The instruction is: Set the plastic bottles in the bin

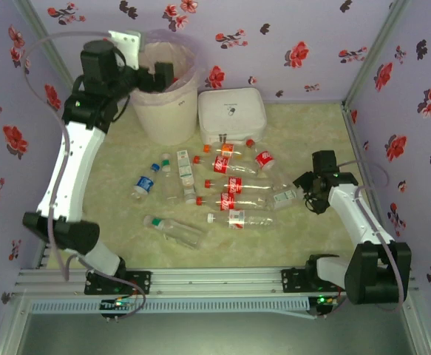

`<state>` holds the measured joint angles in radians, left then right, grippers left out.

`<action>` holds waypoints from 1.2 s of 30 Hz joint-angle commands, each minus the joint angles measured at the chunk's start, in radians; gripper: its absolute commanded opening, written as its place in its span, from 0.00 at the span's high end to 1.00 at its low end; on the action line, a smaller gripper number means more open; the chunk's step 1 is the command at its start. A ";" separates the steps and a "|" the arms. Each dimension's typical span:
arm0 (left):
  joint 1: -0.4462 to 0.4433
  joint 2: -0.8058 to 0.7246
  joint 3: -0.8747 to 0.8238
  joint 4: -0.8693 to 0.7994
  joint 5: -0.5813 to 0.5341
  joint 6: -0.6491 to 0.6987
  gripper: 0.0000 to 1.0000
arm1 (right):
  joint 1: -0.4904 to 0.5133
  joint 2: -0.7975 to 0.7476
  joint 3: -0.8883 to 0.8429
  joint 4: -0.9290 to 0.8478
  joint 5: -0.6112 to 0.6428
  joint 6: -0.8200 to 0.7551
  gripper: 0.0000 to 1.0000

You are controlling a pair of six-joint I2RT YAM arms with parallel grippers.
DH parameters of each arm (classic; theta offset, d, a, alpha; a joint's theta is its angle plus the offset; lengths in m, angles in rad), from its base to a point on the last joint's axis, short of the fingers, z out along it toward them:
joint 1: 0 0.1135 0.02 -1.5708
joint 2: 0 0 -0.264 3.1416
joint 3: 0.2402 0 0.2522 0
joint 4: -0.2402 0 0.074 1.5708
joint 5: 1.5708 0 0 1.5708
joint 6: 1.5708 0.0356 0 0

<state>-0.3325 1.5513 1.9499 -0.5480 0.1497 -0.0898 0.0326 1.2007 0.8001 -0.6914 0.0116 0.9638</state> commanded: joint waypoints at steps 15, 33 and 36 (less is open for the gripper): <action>-0.230 -0.382 -0.883 0.203 -0.047 -0.384 0.00 | -0.046 0.292 -0.048 0.326 -0.031 0.257 0.27; -0.237 -0.231 -0.757 0.177 0.031 -0.348 0.00 | -0.089 0.144 0.071 0.105 0.133 0.174 0.67; -0.237 -0.236 -0.781 0.240 0.061 -0.374 0.00 | -0.091 0.049 0.081 0.082 0.199 0.143 0.73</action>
<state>-0.5629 1.3167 1.1553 -0.3737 0.1623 -0.4377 -0.0513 1.3308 0.8482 -0.5282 0.1009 1.1564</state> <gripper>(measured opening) 0.997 0.405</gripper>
